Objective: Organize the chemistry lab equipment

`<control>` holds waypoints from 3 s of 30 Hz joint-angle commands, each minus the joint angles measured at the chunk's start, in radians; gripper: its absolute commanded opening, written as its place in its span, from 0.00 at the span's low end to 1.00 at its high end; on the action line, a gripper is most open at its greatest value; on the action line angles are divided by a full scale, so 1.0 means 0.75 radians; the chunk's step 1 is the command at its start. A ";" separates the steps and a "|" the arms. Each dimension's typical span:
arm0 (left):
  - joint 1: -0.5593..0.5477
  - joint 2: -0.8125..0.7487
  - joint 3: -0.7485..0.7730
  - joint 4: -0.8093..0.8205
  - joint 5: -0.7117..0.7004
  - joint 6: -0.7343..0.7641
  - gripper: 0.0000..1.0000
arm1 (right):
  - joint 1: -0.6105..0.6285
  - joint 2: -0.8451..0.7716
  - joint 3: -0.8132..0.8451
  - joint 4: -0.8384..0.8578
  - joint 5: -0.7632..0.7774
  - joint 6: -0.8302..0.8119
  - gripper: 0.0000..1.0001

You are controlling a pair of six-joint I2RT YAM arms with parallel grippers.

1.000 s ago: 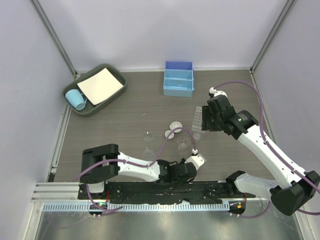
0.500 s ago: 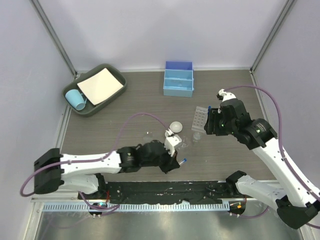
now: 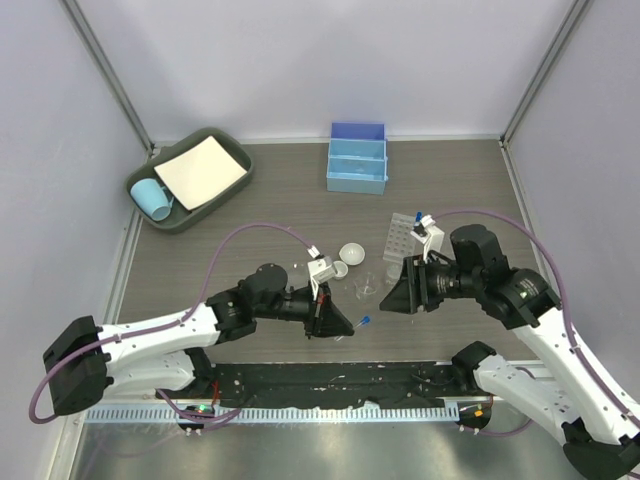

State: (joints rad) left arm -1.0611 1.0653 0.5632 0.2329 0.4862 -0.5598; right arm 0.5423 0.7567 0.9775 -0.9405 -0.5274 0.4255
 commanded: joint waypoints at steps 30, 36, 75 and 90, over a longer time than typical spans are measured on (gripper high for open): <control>0.098 -0.003 -0.111 0.446 0.327 -0.151 0.00 | 0.304 -0.017 -0.266 0.518 -0.131 0.349 0.37; 0.106 -0.003 -0.125 0.458 0.329 -0.156 0.00 | 0.308 -0.003 -0.242 0.505 -0.115 0.335 0.35; 0.132 -0.117 0.281 -0.482 -0.430 -0.023 1.00 | 0.306 0.304 0.132 0.172 0.482 0.114 0.01; 0.132 -0.130 0.364 -0.879 -0.820 -0.055 1.00 | -0.158 0.648 0.310 0.127 0.940 0.005 0.01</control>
State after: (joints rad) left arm -0.9661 0.9581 0.8356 -0.3874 -0.0891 -0.6010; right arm 0.4938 1.2079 1.1969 -0.8665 0.0479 0.4454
